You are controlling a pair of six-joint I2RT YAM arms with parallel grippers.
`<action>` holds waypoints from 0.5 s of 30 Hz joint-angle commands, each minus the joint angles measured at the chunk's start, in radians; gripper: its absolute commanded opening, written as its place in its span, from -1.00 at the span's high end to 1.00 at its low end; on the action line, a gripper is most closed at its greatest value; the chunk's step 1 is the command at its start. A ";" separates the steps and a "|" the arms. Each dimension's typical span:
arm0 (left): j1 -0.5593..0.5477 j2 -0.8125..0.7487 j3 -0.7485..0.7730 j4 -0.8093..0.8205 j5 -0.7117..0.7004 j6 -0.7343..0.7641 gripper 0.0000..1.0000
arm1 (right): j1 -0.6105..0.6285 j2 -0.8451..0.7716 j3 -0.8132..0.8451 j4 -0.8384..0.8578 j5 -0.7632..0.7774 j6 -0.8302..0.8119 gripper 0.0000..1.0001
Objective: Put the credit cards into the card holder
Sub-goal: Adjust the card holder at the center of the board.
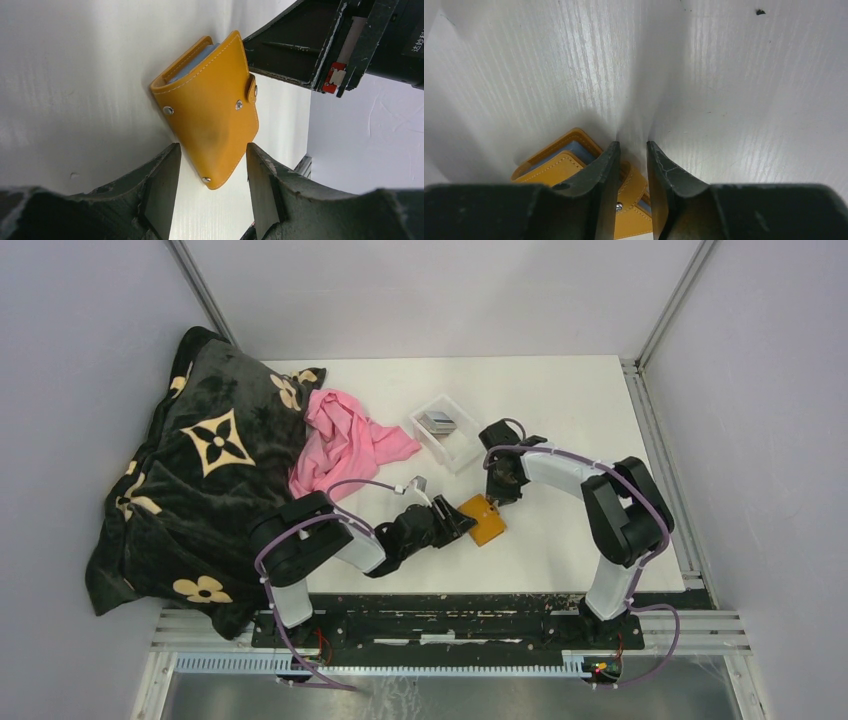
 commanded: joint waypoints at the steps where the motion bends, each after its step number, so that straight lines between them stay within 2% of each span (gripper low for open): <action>1: 0.001 0.034 0.041 -0.050 -0.026 0.050 -0.18 | 0.005 0.006 0.078 -0.046 0.083 -0.050 0.28; 8: -0.006 0.056 0.067 -0.123 -0.054 0.020 -0.16 | 0.007 -0.017 0.148 -0.096 0.163 -0.111 -0.01; 15: -0.008 0.070 0.080 -0.206 -0.064 0.008 -0.12 | 0.045 -0.056 0.145 -0.126 0.203 -0.179 -0.05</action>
